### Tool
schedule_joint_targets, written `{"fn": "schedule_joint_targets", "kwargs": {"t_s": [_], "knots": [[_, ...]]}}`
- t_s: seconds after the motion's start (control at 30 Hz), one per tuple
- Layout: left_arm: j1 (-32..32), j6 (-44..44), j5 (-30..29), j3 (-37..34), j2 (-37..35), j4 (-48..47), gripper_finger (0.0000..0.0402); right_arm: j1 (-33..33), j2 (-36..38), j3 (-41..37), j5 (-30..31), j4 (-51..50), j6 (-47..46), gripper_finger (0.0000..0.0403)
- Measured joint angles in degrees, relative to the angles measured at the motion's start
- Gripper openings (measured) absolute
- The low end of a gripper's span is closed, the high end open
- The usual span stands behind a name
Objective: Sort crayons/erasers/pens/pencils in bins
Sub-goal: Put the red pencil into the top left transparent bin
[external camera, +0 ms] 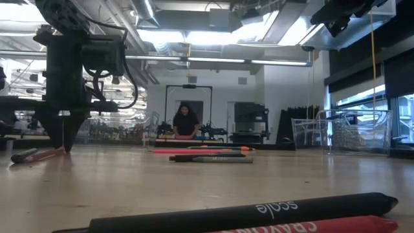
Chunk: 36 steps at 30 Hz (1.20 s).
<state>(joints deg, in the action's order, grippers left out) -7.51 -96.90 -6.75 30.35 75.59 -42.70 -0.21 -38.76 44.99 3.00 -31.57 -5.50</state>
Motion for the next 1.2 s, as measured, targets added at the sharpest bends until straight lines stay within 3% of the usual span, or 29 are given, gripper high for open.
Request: {"fn": "schedule_joint_targets", "kwargs": {"t_s": [0.17,0.47,0.7,1.03,1.2], "knots": [[0.0,0.0,-0.4,0.0,0.0,-0.1,0.0008,0.0,0.0,0.0,0.0,0.0,-0.1,0.0051],[0.0,0.0,-0.6,-0.2,-0.8,0.4,0.0004,0.0,0.0,0.0,0.0,0.0,-0.2,0.0051],[-0.1,0.4,-2.0,-0.5,-5.4,3.1,0.0005,0.0,0.0,0.0,0.0,0.0,-0.2,0.0051],[-0.1,7.3,-5.0,-0.3,-13.7,11.5,0.0007,0.0,0.0,0.0,0.4,0.0,-0.2,0.0051],[-1.1,16.8,-6.9,3.2,-16.9,11.8,0.0004,0.0,0.0,0.0,0.4,0.0,-0.3,0.0051]]}}
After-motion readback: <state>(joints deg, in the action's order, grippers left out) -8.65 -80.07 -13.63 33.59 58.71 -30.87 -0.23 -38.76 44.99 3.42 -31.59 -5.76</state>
